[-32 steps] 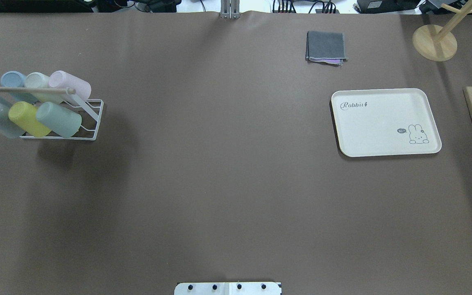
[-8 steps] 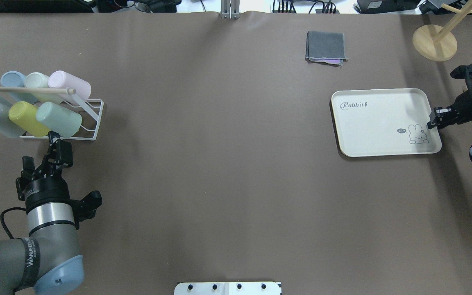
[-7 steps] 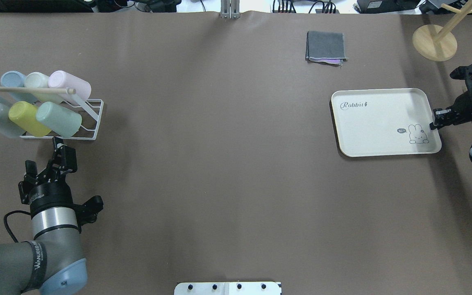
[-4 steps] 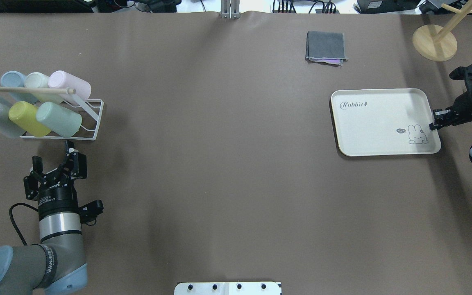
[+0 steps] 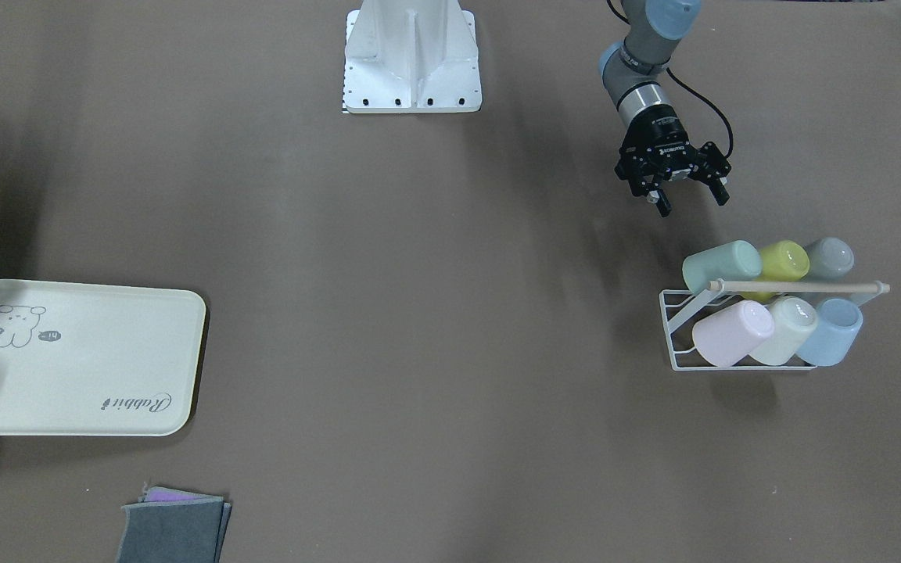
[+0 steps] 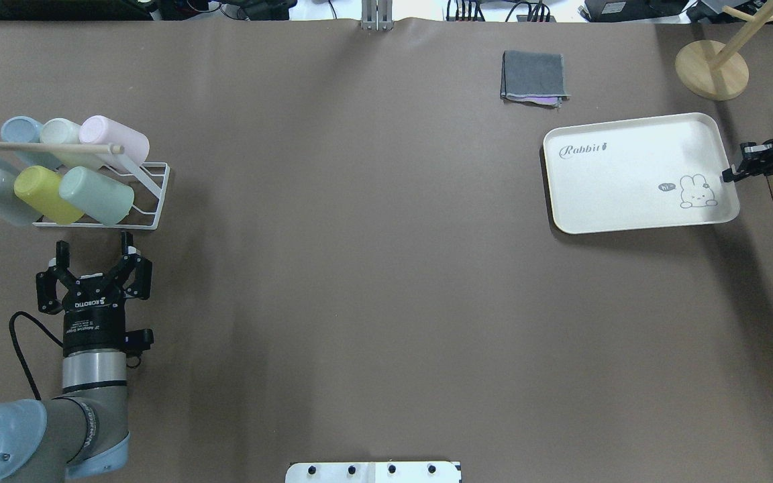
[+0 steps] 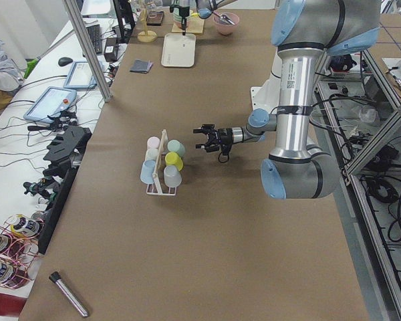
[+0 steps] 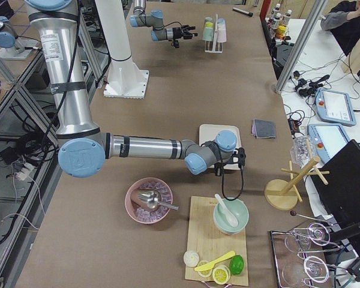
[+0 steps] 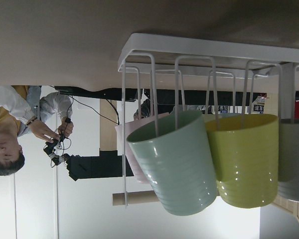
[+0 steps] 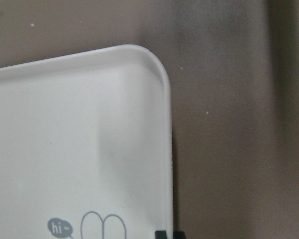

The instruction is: Pick up and place green cup on tray

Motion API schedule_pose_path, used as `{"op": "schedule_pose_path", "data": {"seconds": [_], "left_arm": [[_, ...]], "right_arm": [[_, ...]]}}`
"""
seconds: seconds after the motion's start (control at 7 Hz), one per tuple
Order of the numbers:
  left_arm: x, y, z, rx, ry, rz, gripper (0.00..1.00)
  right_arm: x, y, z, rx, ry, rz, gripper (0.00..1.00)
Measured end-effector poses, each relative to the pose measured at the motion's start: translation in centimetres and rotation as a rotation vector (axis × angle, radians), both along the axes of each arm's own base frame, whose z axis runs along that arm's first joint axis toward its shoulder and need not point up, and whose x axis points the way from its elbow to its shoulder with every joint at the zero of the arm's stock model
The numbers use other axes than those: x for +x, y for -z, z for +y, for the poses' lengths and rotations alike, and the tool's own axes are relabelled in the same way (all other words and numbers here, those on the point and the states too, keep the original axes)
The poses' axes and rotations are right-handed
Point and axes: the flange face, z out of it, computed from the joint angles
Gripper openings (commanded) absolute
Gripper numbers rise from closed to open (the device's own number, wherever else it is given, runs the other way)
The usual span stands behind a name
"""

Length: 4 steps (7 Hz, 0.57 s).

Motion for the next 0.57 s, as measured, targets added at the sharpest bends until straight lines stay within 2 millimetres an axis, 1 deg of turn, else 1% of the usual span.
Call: {"op": "schedule_pose_path", "data": {"seconds": [0.14, 0.29, 0.43, 0.57], "left_arm": [[0.2, -0.6, -0.4, 0.005, 0.003, -0.019, 0.98], [0.0, -0.8, -1.3, 0.010, 0.017, -0.027, 0.98], [-0.4, -1.0, -2.2, 0.014, 0.034, -0.034, 0.98], [-0.4, -1.4, -3.2, 0.017, 0.052, -0.042, 0.98]], "right_arm": [[0.8, 1.4, -1.0, 0.033, -0.012, -0.024, 0.00], [1.1, 3.3, -2.3, 0.063, -0.013, -0.052, 0.00], [0.9, 5.5, -3.6, 0.086, -0.013, -0.075, 0.00], [0.3, 8.3, -5.2, 0.098, -0.016, -0.103, 0.00]]}}
